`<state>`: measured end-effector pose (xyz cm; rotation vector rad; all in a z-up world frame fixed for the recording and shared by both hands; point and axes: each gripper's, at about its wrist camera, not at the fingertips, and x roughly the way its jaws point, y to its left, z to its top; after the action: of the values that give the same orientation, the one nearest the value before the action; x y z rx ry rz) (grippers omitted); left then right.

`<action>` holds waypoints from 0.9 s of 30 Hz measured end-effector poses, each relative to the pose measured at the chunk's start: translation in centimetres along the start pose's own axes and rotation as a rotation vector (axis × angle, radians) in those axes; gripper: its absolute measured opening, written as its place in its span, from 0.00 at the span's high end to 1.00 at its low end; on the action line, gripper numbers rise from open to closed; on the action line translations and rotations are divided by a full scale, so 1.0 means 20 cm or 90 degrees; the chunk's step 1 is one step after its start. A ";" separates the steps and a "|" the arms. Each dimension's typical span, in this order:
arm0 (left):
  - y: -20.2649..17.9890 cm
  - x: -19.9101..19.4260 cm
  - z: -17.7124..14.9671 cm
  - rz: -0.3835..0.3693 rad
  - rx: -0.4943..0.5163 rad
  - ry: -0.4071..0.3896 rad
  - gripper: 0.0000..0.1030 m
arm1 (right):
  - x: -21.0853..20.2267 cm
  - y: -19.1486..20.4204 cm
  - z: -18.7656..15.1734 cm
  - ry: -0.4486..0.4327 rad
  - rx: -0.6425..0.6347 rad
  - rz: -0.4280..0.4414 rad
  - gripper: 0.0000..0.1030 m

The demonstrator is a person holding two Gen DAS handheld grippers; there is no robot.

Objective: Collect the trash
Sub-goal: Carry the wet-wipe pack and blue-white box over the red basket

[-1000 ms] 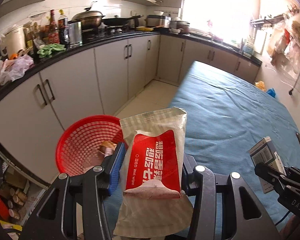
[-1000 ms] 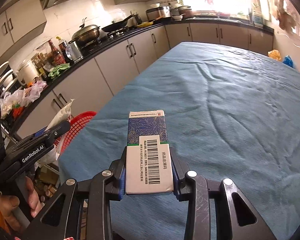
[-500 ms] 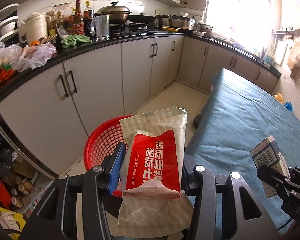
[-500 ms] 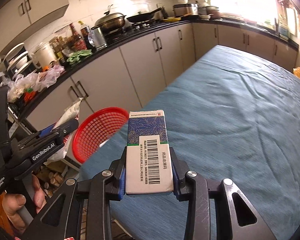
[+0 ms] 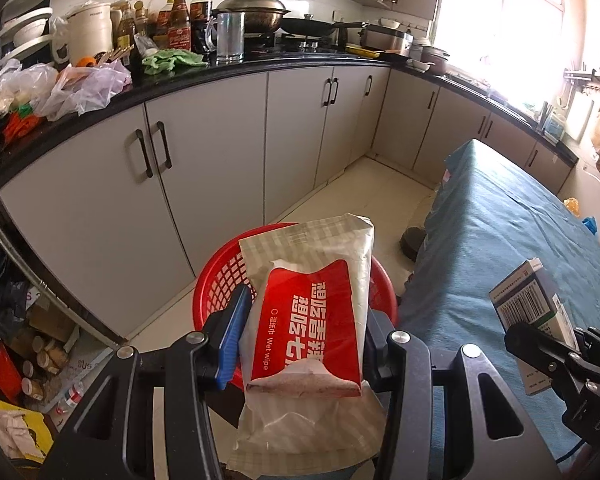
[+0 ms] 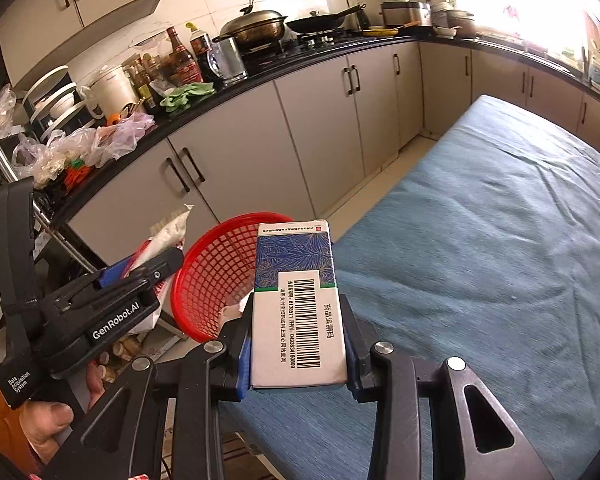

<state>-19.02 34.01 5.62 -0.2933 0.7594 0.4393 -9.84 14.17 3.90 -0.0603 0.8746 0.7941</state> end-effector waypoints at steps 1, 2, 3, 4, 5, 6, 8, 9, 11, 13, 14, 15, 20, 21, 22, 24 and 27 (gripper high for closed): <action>0.01 0.01 0.00 0.000 -0.002 0.002 0.55 | 0.01 0.01 0.01 0.001 -0.001 0.002 0.63; 0.02 0.02 0.00 0.001 -0.004 0.004 0.55 | 0.02 0.01 0.01 0.002 -0.002 0.006 0.63; 0.02 0.02 0.01 0.002 -0.005 0.005 0.55 | 0.03 0.02 0.02 0.003 -0.003 0.009 0.63; 0.03 0.03 0.01 0.003 -0.006 0.008 0.55 | 0.04 0.03 0.02 0.005 -0.004 0.011 0.63; 0.03 0.04 0.01 0.003 -0.007 0.011 0.55 | 0.05 0.03 0.02 0.006 -0.005 0.013 0.63; 0.03 0.06 0.01 0.003 -0.008 0.014 0.55 | 0.07 0.04 0.03 0.008 -0.006 0.014 0.63; 0.05 0.08 0.01 0.005 -0.011 0.020 0.55 | 0.09 0.05 0.04 0.011 -0.007 0.018 0.63; 0.05 0.09 0.01 0.005 -0.012 0.022 0.55 | 0.10 0.05 0.05 0.013 -0.008 0.021 0.63; 0.06 0.12 0.02 0.007 -0.014 0.028 0.55 | 0.13 0.06 0.06 0.016 -0.009 0.026 0.63; 0.07 0.14 0.02 0.009 -0.018 0.034 0.55 | 0.15 0.06 0.08 0.019 -0.011 0.031 0.63; 0.08 0.15 0.02 0.009 -0.020 0.036 0.55 | 0.17 0.07 0.08 0.020 -0.012 0.033 0.63; 0.08 0.16 0.02 0.009 -0.022 0.038 0.55 | 0.18 0.07 0.09 0.021 -0.012 0.035 0.63; 0.12 0.21 0.04 0.016 -0.031 0.047 0.55 | 0.25 0.09 0.13 0.027 -0.013 0.046 0.63; 0.13 0.22 0.05 0.015 -0.034 0.049 0.55 | 0.27 0.09 0.14 0.029 -0.010 0.051 0.63; 0.14 0.23 0.05 0.015 -0.037 0.051 0.55 | 0.29 0.09 0.16 0.032 -0.006 0.057 0.63; 0.16 0.25 0.06 0.016 -0.042 0.054 0.55 | 0.32 0.09 0.18 0.036 0.000 0.066 0.63; 0.19 0.28 0.07 0.018 -0.049 0.059 0.55 | 0.38 0.08 0.21 0.044 0.012 0.081 0.63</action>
<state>-16.45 39.33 2.27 -0.3769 0.8387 0.4846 -5.17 21.46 1.75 -0.0156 0.9577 0.9064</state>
